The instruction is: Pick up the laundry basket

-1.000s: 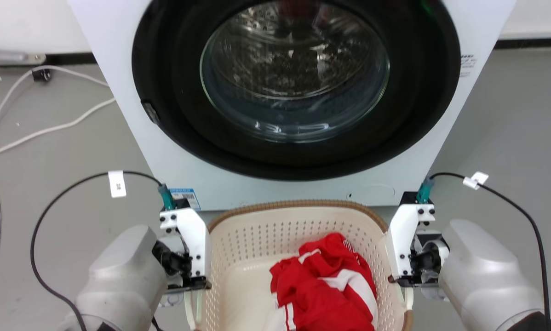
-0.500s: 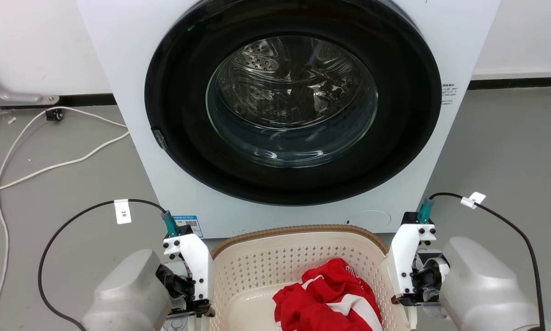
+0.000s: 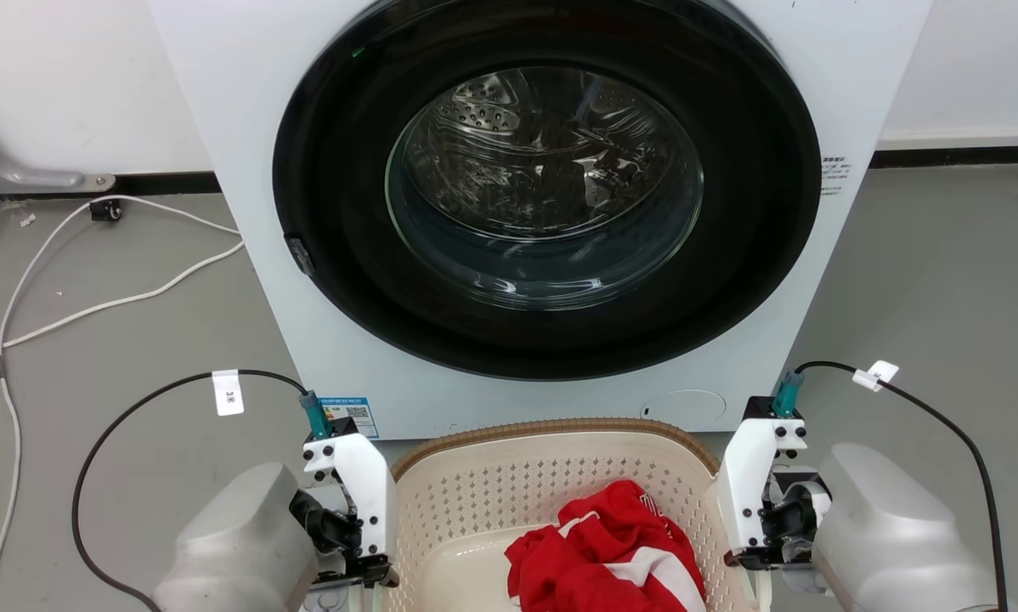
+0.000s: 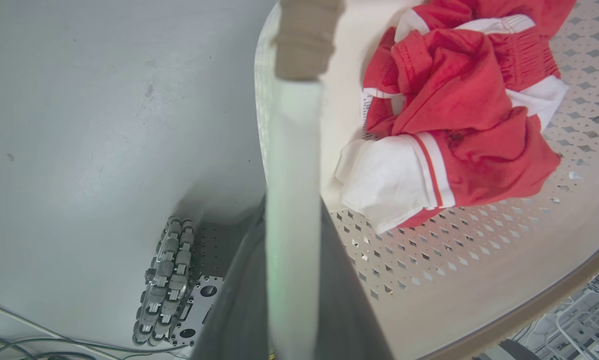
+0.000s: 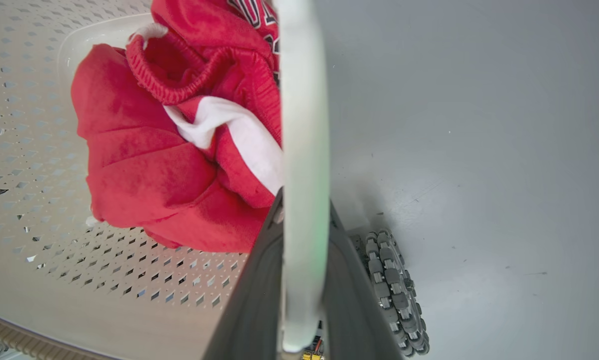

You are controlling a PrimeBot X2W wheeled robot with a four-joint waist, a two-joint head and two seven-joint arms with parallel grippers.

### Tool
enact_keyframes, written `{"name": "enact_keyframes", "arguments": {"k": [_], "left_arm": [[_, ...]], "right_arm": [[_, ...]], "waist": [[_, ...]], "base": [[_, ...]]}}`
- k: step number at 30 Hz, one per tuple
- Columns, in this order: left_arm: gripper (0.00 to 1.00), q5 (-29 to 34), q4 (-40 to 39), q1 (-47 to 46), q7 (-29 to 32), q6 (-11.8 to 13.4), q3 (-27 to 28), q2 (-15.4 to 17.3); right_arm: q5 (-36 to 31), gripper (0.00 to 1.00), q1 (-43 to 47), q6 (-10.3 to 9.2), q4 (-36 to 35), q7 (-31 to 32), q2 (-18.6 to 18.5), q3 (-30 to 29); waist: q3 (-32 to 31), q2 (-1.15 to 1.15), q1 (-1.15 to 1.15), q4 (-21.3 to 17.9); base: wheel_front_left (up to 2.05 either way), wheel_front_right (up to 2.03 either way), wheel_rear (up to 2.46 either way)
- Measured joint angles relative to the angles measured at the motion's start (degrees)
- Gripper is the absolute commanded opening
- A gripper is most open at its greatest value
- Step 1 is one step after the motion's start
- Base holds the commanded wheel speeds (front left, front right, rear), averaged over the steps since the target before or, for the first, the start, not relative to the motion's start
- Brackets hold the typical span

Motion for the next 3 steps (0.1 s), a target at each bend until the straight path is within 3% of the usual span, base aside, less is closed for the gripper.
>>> {"name": "enact_keyframes", "arguments": {"k": [3], "left_arm": [[0.0, 0.0, 0.0, 0.0, -0.1, 0.0, -0.1, 0.0]], "right_arm": [[0.3, 0.0, 0.0, 0.0, 0.0, 0.0, 0.0, 0.3]], "waist": [[0.1, 0.0, 0.0, 0.1]], "base": [[0.0, 0.0, 0.0]]}}
